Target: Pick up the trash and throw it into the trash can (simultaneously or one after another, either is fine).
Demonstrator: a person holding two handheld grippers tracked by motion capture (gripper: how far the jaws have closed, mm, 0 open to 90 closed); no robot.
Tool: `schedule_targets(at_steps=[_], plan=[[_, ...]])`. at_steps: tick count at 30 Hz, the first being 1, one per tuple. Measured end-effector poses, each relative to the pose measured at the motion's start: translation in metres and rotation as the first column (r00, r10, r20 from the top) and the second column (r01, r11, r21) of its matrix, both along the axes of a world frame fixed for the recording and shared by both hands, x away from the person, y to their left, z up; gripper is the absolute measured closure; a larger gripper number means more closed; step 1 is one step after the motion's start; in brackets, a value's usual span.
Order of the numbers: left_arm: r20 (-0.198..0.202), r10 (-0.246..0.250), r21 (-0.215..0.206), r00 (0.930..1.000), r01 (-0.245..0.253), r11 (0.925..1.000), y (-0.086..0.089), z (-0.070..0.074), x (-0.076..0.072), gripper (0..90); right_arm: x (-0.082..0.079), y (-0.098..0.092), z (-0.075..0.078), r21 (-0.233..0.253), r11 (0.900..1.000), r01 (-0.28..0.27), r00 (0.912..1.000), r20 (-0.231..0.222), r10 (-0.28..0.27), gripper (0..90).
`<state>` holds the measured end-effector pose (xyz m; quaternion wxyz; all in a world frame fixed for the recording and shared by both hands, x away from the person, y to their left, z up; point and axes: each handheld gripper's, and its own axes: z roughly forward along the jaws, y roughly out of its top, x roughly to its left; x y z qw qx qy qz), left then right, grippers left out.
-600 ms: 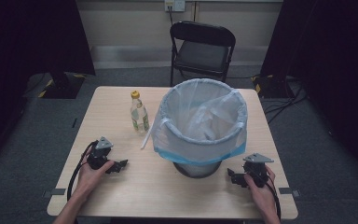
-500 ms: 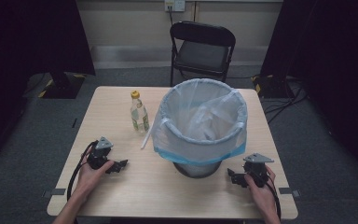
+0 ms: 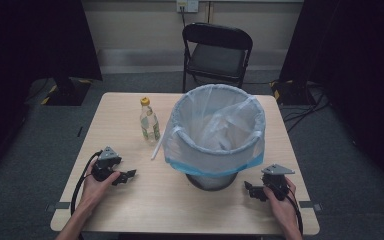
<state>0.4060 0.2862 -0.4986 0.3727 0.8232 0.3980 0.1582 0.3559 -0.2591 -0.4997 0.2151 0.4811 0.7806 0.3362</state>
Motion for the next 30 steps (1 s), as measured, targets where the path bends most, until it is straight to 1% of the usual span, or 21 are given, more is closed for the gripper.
schedule_targets(at_steps=[1,3,4,5,7,9,10,11,12,14,18,19,21,22,23,24,26,27,28,29,30], plan=[[-0.002,-0.001,0.006,1.0000,0.001,1.0000,-0.002,0.001,0.000,16.9,0.000,0.000,0.000,0.000,1.000,0.000,1.0000,0.000,0.000,11.6],[0.007,-0.004,-0.002,1.0000,0.004,1.0000,-0.003,0.005,0.001,16.8,0.000,0.000,0.000,0.000,1.000,0.000,1.0000,0.000,0.000,11.6],[0.015,-0.006,-0.010,0.9999,0.006,0.9999,-0.003,0.010,0.001,16.8,0.000,0.000,0.000,0.000,1.000,-0.001,1.0000,0.001,0.001,11.6],[0.015,-0.006,-0.010,0.9999,0.006,0.9999,-0.003,0.010,0.001,16.8,0.000,0.000,0.000,0.000,1.000,-0.001,1.0000,0.001,0.001,11.6],[0.032,-0.001,-0.015,0.9995,0.001,0.9999,-0.004,0.016,0.002,16.8,0.000,0.000,0.000,0.000,1.000,0.000,1.0000,0.000,0.000,11.6],[0.036,-0.010,-0.025,0.9993,0.010,0.9996,-0.004,0.019,0.003,16.9,0.000,0.000,0.000,0.000,1.000,0.000,1.0000,0.000,0.000,11.6],[0.035,-0.013,-0.033,0.9993,0.014,0.9994,-0.003,0.020,0.004,17.1,0.000,0.000,0.000,0.000,1.000,0.000,1.0000,0.000,0.000,11.6],[0.035,-0.006,-0.049,0.9994,0.008,0.9988,-0.003,0.021,0.005,17.5,0.000,0.000,0.000,0.000,1.000,-0.001,1.0000,0.000,0.001,11.6],[0.035,-0.006,-0.049,0.9994,0.008,0.9988,-0.003,0.021,0.005,17.5,0.000,0.000,0.000,0.000,1.000,-0.001,1.0000,0.000,0.001,11.6],[0.039,-0.014,-0.081,0.9991,0.017,0.9966,-0.002,0.023,0.009,17.6,0.000,0.000,0.000,0.000,1.000,0.000,1.0000,0.000,0.000,11.6],[0.050,-0.003,-0.095,0.9988,0.007,0.9954,-0.003,0.024,0.010,17.9,0.000,0.000,0.000,0.000,1.000,0.000,1.0000,0.000,0.000,11.6],[0.057,-0.001,-0.109,0.9984,0.007,0.9940,-0.002,0.026,0.011,18.0,0.000,0.000,0.000,0.000,1.000,0.000,1.0000,0.000,0.000,11.6],[0.061,0.002,-0.115,0.9981,0.005,0.9933,-0.001,0.026,0.011,18.0,0.000,0.000,0.000,0.000,1.000,0.000,1.0000,0.000,0.000,11.6],[0.059,-0.010,-0.114,0.9982,0.016,0.9933,0.000,0.029,0.013,18.2,0.000,0.000,0.000,0.000,1.000,0.000,1.0000,0.000,0.000,11.6],[0.059,-0.010,-0.114,0.9982,0.016,0.9933,0.000,0.029,0.013,18.2,0.000,0.000,0.000,0.000,1.000,-0.001,1.0000,0.000,0.001,11.6],[0.053,-0.028,-0.124,0.9982,0.035,0.9917,-0.001,0.032,0.016,18.2,0.000,0.000,0.000,0.000,1.000,-0.001,1.0000,0.000,0.001,11.6],[0.073,-0.033,-0.114,0.9968,0.041,0.9927,-0.003,0.037,0.019,18.5,0.000,0.000,0.000,0.000,1.000,-0.001,1.0000,0.001,0.001,11.6],[0.070,-0.035,-0.114,0.9969,0.043,0.9925,-0.003,0.039,0.021,19.0,0.000,0.000,0.000,0.000,1.000,-0.001,1.0000,0.001,0.001,11.6],[0.065,-0.035,-0.124,0.9973,0.042,0.9914,-0.004,0.040,0.023,18.9,0.000,0.000,0.000,0.000,1.000,-0.001,1.0000,0.000,0.001,11.6],[0.060,-0.027,-0.146,0.9978,0.035,0.9887,-0.004,0.043,0.025,19.0,0.000,0.000,0.000,0.000,1.000,0.000,1.0000,0.000,0.000,11.6],[0.060,-0.027,-0.146,0.9978,0.035,0.9887,-0.004,0.043,0.025,18.9,0.000,0.000,0.000,0.000,1.000,-0.001,1.0000,0.000,0.001,11.6]])
